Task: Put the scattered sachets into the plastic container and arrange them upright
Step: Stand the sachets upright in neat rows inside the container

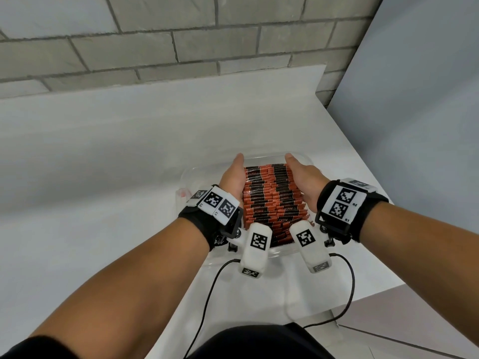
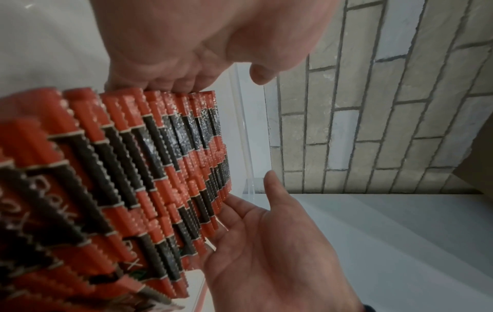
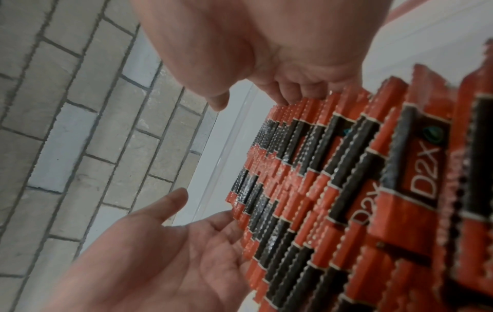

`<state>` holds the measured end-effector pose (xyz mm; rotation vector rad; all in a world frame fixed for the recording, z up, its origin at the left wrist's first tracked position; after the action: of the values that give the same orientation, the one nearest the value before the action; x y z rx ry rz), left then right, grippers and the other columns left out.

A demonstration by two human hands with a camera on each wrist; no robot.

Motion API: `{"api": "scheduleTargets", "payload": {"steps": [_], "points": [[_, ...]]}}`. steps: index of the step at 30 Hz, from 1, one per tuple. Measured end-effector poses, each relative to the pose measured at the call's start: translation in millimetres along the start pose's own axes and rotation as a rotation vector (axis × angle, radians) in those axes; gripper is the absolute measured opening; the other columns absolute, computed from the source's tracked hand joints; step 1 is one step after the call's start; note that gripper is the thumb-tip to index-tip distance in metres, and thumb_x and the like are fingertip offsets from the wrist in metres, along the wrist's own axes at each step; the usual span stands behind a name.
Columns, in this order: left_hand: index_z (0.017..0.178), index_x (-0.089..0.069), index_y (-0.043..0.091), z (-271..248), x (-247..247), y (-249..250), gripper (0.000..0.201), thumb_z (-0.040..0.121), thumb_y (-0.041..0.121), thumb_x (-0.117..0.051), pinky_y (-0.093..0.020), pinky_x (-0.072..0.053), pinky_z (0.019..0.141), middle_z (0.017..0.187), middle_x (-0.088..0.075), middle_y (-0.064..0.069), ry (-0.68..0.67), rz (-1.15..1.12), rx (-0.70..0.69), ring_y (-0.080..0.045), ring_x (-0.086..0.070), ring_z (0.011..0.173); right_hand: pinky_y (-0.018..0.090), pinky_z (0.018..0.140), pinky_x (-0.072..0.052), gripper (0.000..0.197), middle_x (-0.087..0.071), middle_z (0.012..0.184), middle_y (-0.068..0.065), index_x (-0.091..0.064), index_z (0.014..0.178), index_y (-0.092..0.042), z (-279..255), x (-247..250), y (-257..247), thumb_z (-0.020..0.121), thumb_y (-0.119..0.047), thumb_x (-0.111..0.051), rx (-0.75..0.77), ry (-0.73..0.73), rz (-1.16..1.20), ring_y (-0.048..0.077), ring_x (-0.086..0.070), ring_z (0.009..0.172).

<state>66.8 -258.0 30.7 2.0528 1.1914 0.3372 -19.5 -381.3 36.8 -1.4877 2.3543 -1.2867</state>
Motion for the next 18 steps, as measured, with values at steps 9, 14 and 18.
{"api": "scheduleTargets", "payload": {"steps": [9,14,18], "points": [[0.149,-0.026,0.007,0.5,9.6,-2.8,0.071,0.098,0.056,-0.032,-0.038,-0.031,0.108,0.14,-0.045,-0.017,0.003,-0.026,0.074,-0.027,-0.039,0.135,0.032,0.095,-0.042,0.062,-0.064,0.111,0.008,-0.053,0.121,-0.003,-8.7,8.5,-0.5,0.095,-0.057,-0.038,0.011,-0.012,0.122,0.02,-0.058,0.1],[0.143,-0.037,0.004,-26.9,41.5,-1.5,0.068,0.095,0.052,-0.043,-0.04,-0.029,0.112,0.149,-0.035,-0.019,-0.038,-0.034,0.014,-0.031,-0.034,0.139,0.044,0.111,-0.032,0.06,-0.047,0.141,0.006,-0.042,0.138,-0.014,-36.8,35.3,4.0,0.092,-0.05,-0.052,0.095,-0.079,0.084,0.022,-0.046,0.128],[0.107,-0.061,0.013,-63.3,83.4,12.5,0.031,0.094,0.039,-0.049,-0.026,-0.049,0.06,0.1,-0.069,-0.011,-0.055,-0.075,-0.152,-0.021,-0.069,0.075,0.03,0.071,-0.047,0.013,-0.063,0.095,-0.002,-0.063,0.098,-0.023,-53.6,64.6,13.5,0.089,-0.032,-0.064,0.302,0.062,-0.108,0.017,-0.059,0.084]]}}
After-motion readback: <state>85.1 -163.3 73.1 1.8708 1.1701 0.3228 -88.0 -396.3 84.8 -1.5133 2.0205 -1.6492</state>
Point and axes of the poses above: each hand's wrist, its own z-axis towards the middle knuckle, its own x-axis out of the back of the hand, y = z × x, the point moved 4 cm from there along z, towards the middle knuckle
